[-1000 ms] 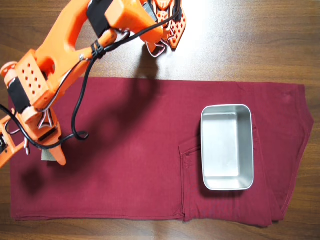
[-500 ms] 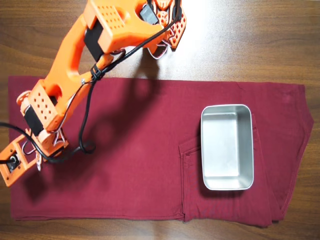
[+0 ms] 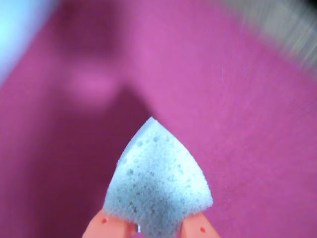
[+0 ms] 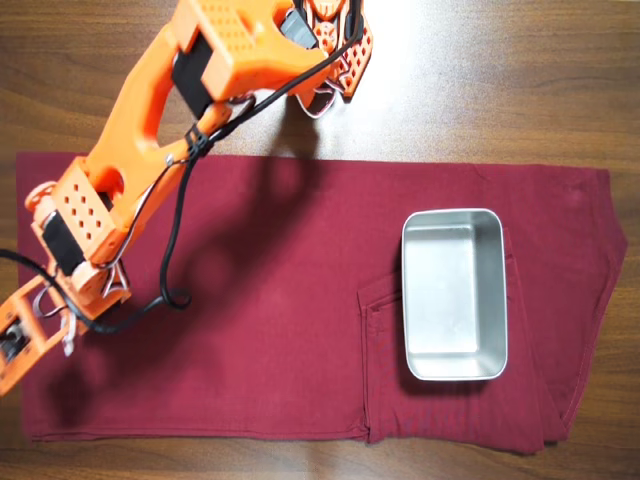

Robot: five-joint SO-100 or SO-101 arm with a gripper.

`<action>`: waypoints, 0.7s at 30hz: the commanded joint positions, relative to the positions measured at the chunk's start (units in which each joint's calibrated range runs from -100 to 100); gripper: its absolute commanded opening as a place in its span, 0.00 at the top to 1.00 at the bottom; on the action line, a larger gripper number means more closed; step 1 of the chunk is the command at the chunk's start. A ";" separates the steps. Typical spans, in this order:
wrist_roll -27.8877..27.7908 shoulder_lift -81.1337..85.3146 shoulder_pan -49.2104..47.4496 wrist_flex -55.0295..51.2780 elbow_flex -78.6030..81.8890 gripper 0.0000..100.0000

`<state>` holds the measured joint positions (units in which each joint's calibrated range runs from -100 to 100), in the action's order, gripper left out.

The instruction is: Grab the cube

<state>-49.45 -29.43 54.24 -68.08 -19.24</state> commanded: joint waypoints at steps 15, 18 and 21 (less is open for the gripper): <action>5.27 51.84 -79.77 -7.77 40.50 1.00; 6.69 50.69 -91.95 -7.03 40.50 1.00; 6.50 48.82 -94.26 -7.58 40.50 1.00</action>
<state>-43.05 19.88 -39.18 -75.96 21.36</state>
